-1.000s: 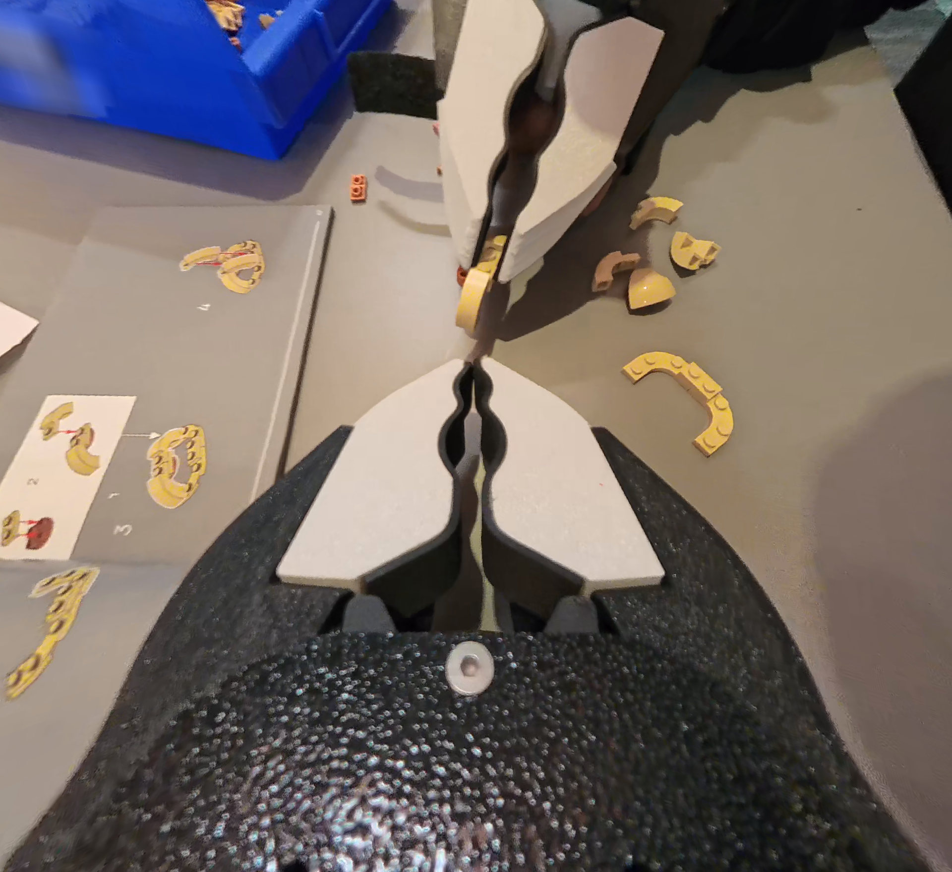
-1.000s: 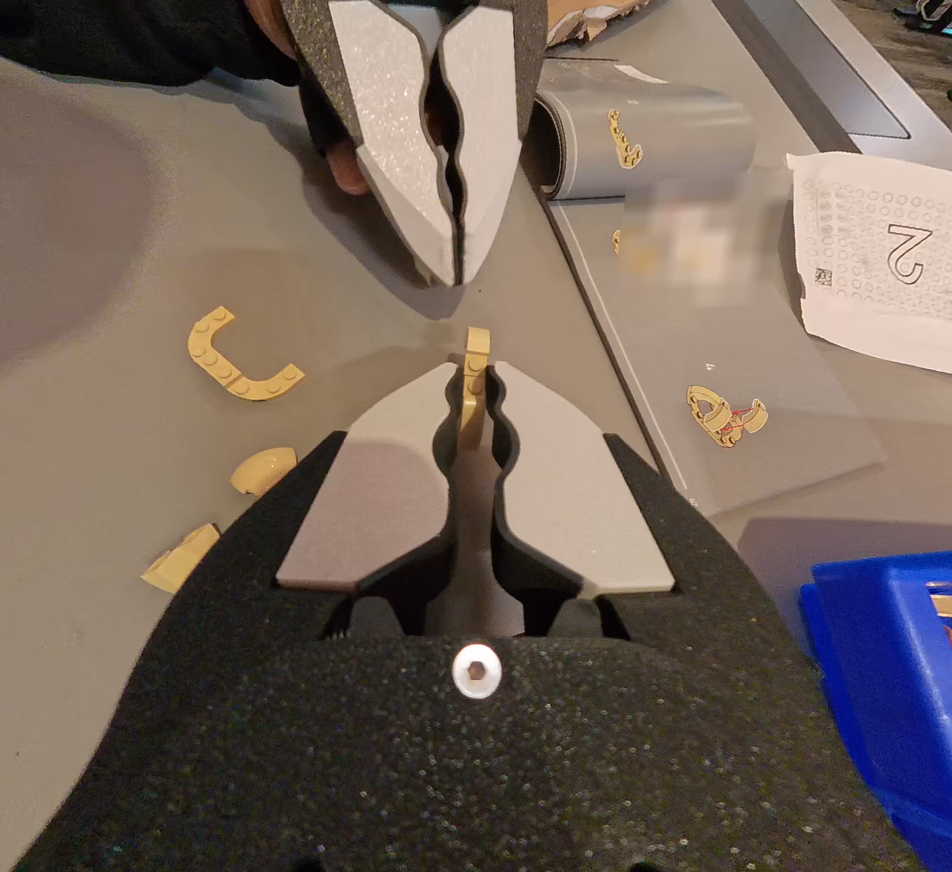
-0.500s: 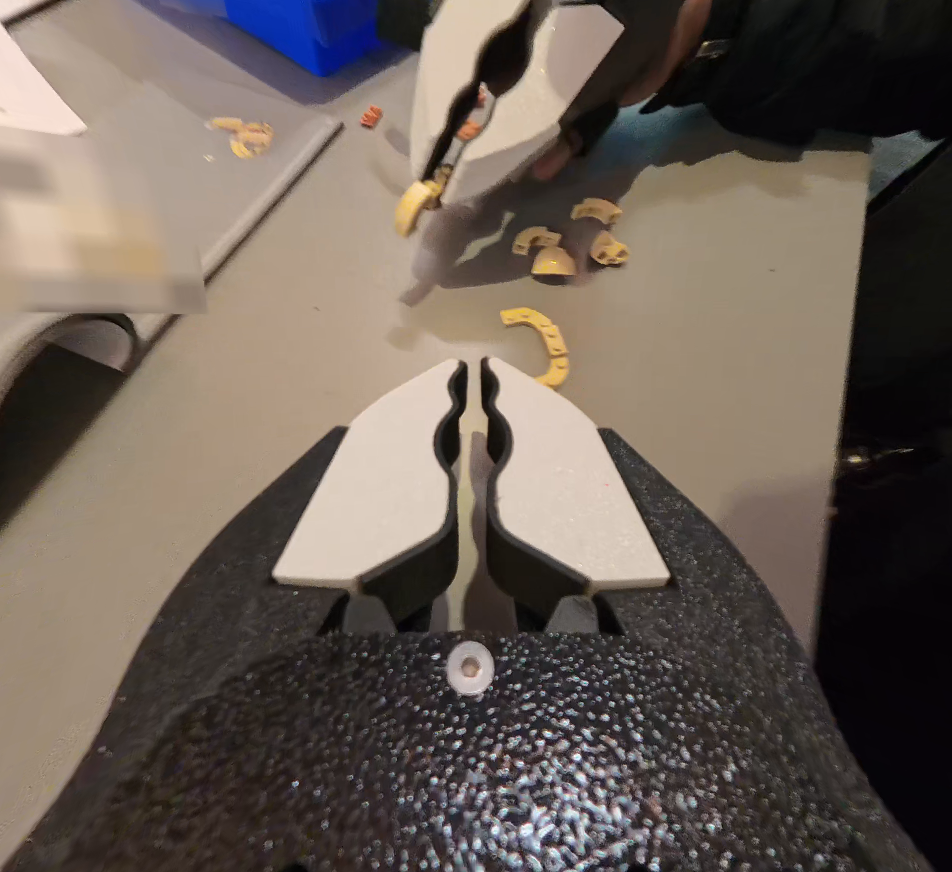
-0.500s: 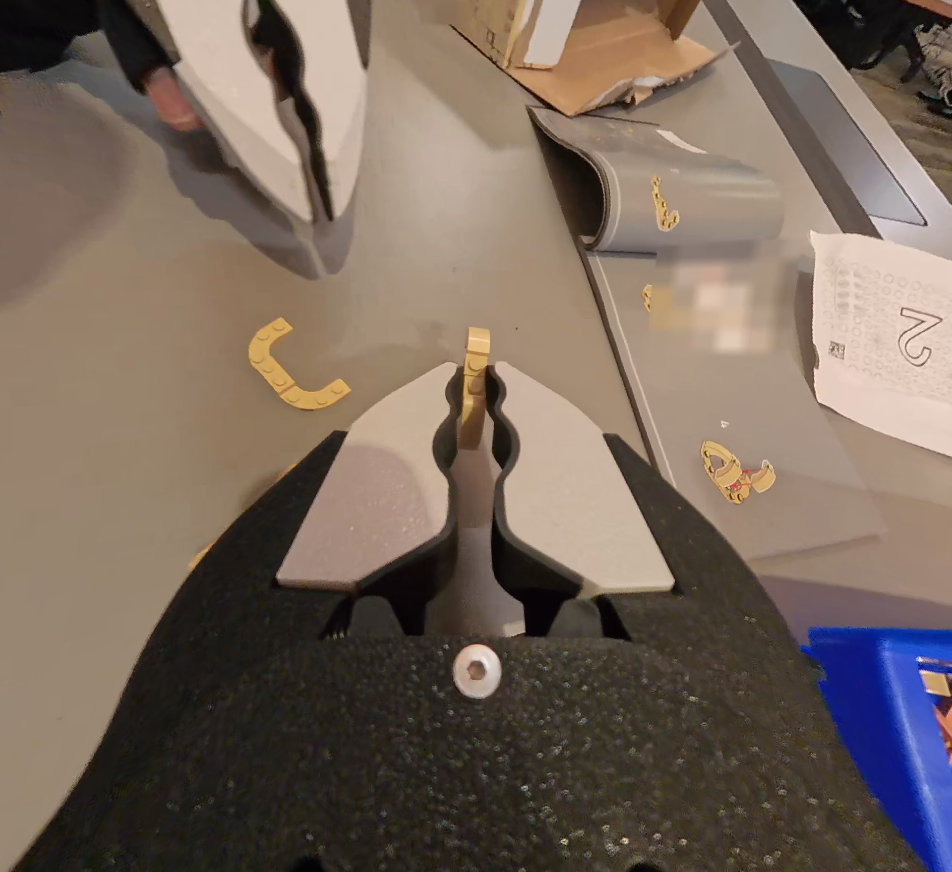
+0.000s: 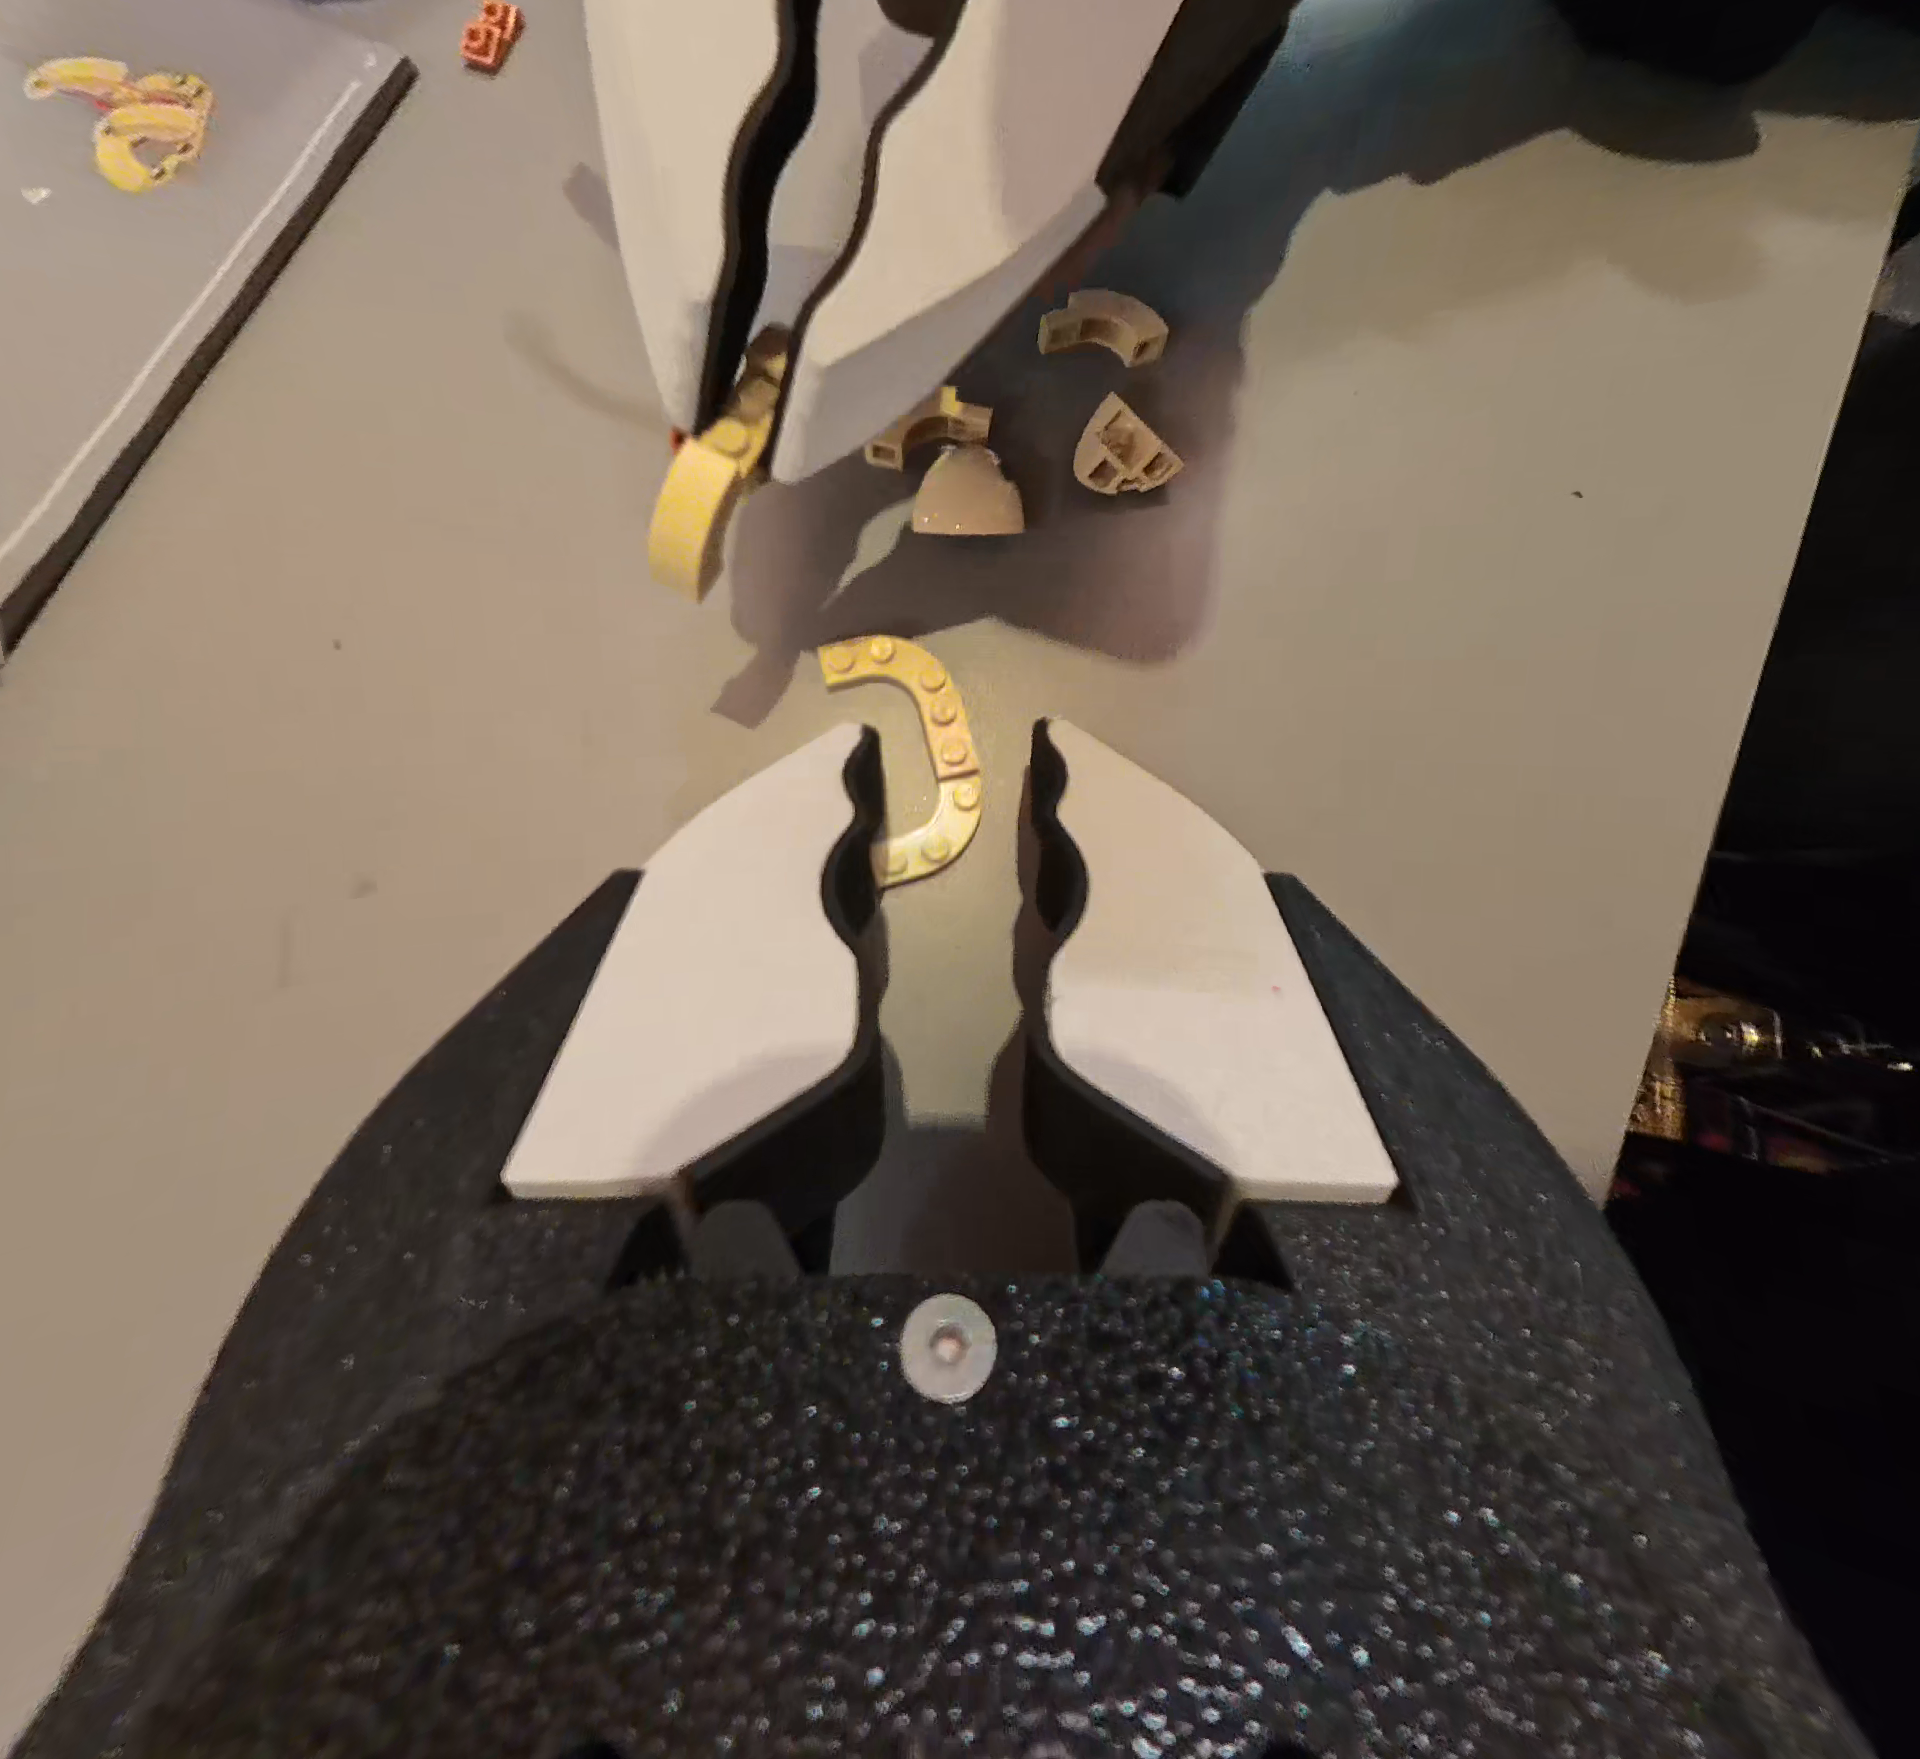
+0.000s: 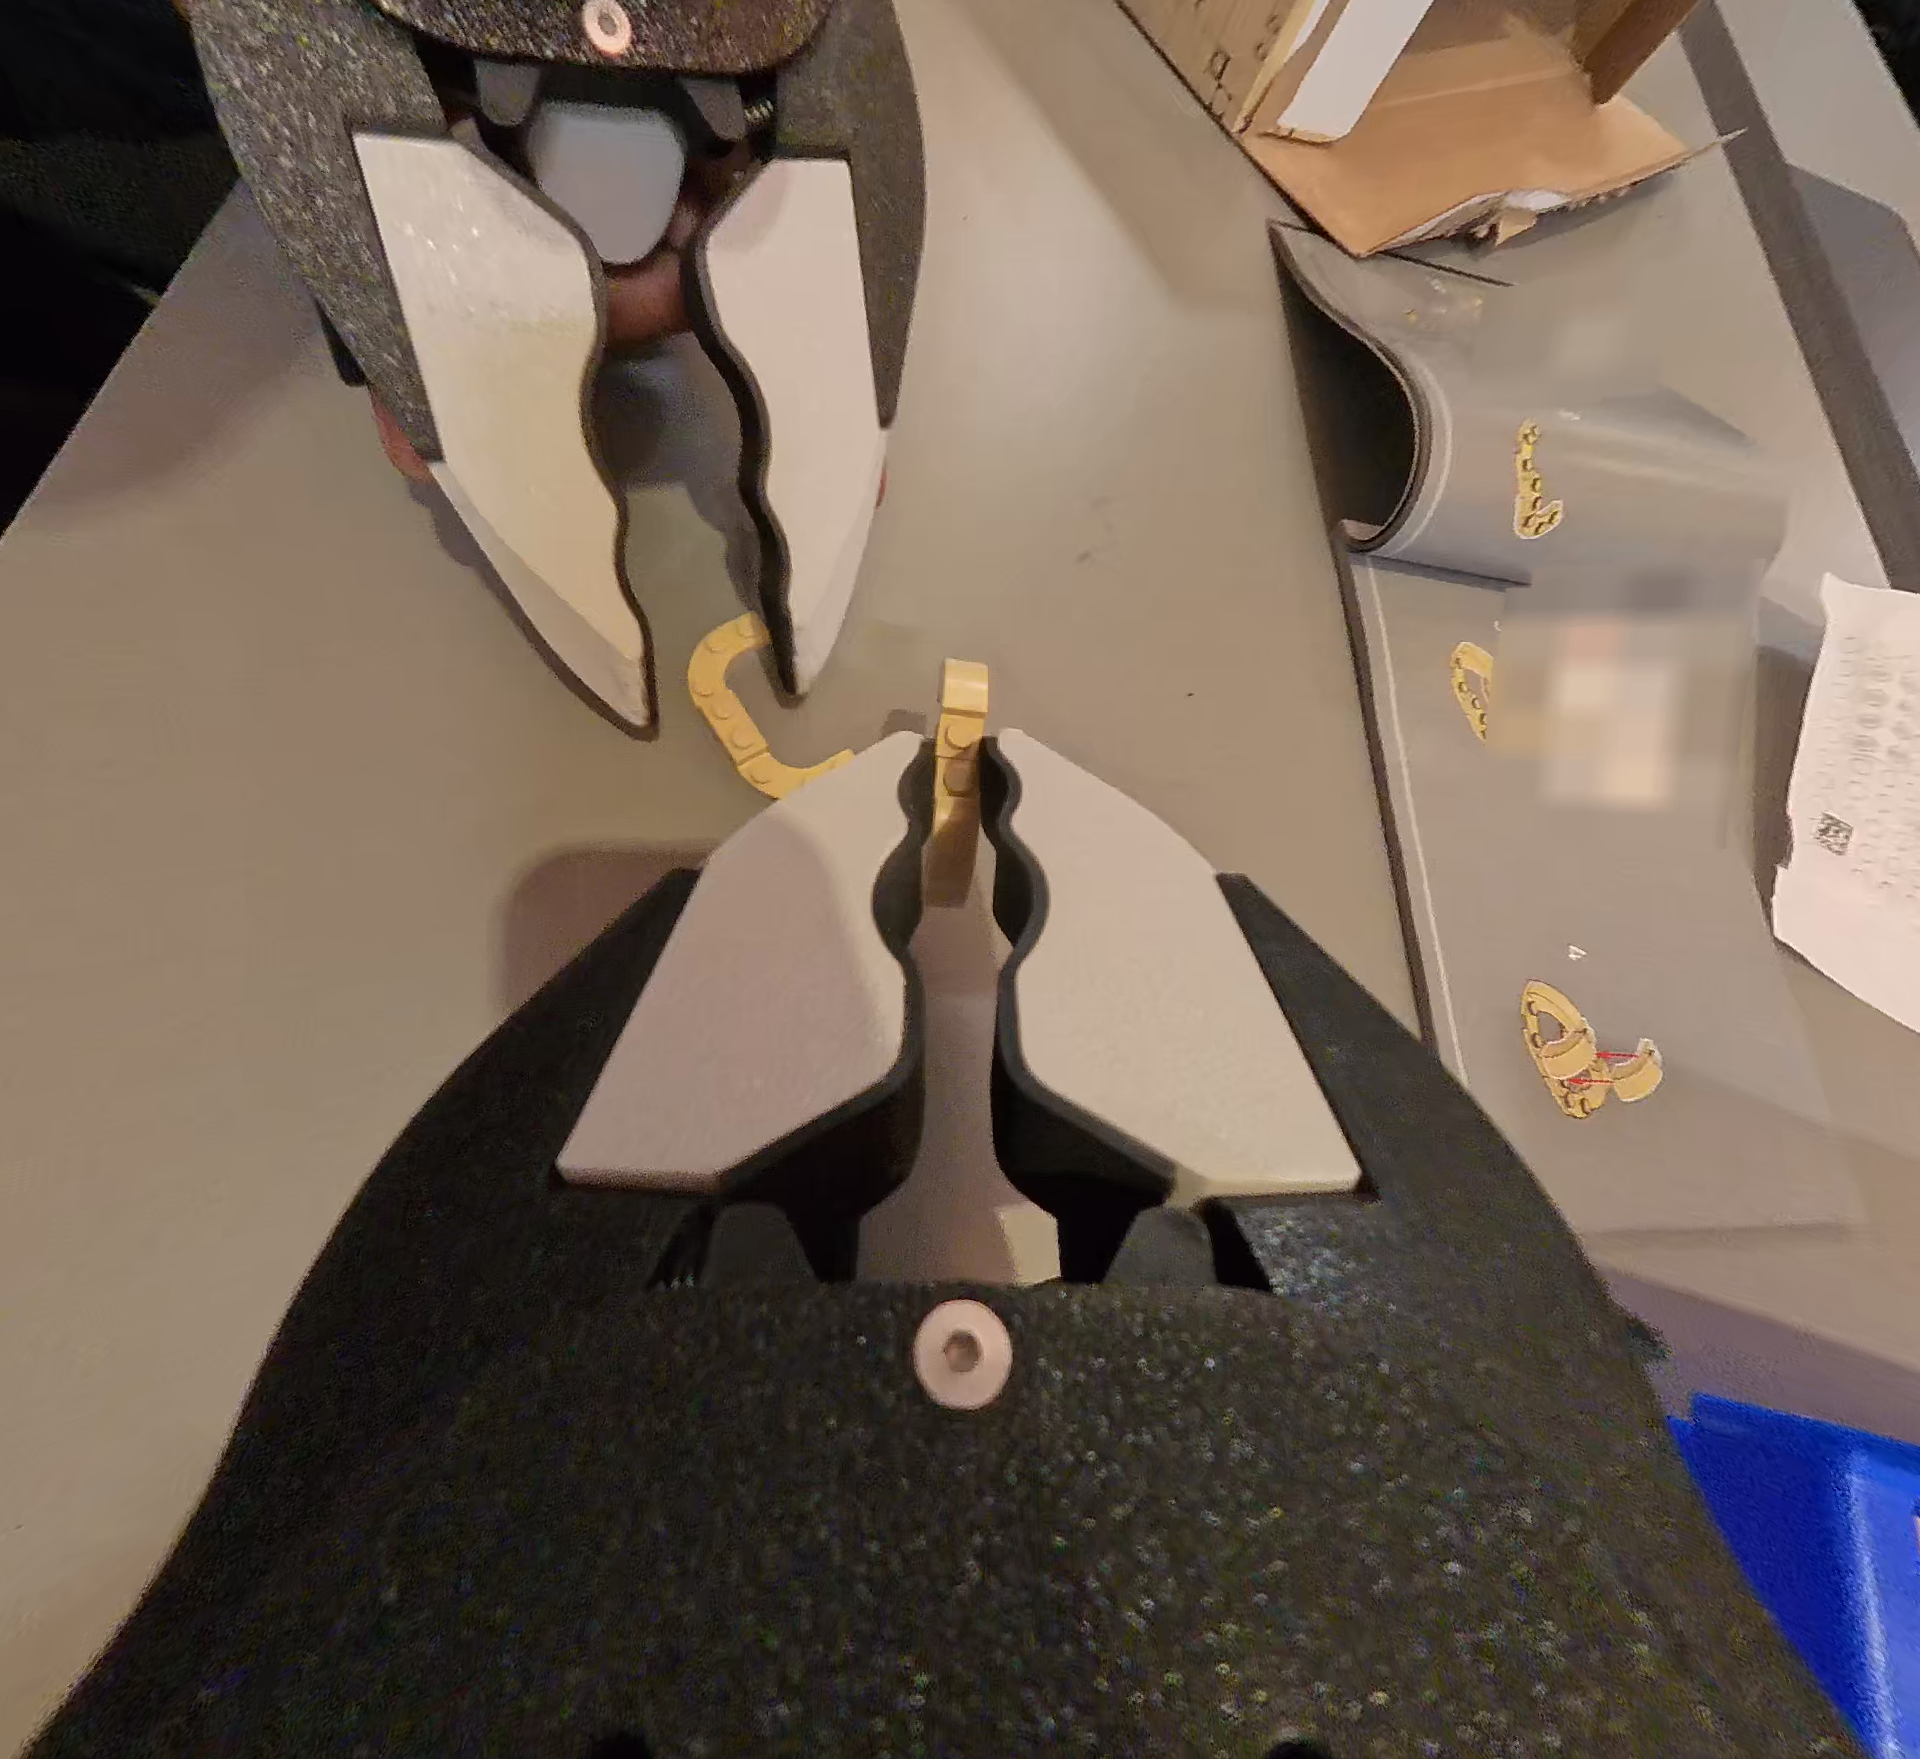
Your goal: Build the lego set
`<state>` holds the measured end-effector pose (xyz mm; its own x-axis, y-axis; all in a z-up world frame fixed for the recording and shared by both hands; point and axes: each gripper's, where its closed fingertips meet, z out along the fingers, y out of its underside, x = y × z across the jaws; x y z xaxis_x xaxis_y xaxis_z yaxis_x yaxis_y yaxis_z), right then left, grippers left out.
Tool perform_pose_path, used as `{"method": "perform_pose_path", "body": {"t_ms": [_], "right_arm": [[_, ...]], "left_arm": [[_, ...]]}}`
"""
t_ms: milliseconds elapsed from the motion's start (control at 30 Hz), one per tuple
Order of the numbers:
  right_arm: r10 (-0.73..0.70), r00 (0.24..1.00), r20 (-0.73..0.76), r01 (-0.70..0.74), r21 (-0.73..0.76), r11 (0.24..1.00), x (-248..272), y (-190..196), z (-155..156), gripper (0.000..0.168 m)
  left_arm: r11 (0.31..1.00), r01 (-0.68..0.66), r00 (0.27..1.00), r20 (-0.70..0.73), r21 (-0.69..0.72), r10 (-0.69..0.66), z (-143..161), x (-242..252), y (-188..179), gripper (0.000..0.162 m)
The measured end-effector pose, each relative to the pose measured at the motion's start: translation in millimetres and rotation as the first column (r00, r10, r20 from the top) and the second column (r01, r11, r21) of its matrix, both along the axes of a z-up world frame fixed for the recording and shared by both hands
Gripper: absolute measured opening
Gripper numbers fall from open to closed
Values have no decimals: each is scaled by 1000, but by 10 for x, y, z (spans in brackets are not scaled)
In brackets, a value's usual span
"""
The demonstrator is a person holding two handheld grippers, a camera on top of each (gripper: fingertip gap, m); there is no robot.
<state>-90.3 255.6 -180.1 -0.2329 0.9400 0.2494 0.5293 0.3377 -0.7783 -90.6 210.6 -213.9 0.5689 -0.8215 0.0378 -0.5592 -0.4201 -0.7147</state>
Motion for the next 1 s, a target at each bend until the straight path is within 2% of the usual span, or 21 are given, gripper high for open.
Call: {"method": "perform_pose_path", "body": {"t_ms": [100,167,367,533,700,800,1000], "right_arm": [[25,999,23,-25,-20,1000,18,-50,-31,8],[38,999,35,-37,-30,999,25,-78,-49,8],[67,997,36,-64,-71,995,26,-147,-42,8],[83,996,34,-76,-169,983,23,-212,-23,8],[70,997,25,-62,-247,967,-17,-254,6,8],[58,998,30,-48,-254,966,-46,-275,14,8],[20,997,71,1,-282,959,-68,-264,-59,8]], "left_arm": [[1000,14,999,-42,-8,-14,-80,39,20,23],[999,36,999,-40,-6,-36,-103,64,11,8],[993,122,993,-7,-9,-122,-91,111,-34,8],[967,241,971,-8,78,-241,-15,111,-49,8],[877,407,912,-167,255,-375,-10,59,-46,8],[843,440,894,-240,309,-379,-32,39,-23,8],[844,426,901,-232,327,-365,-21,50,10,8]]}}
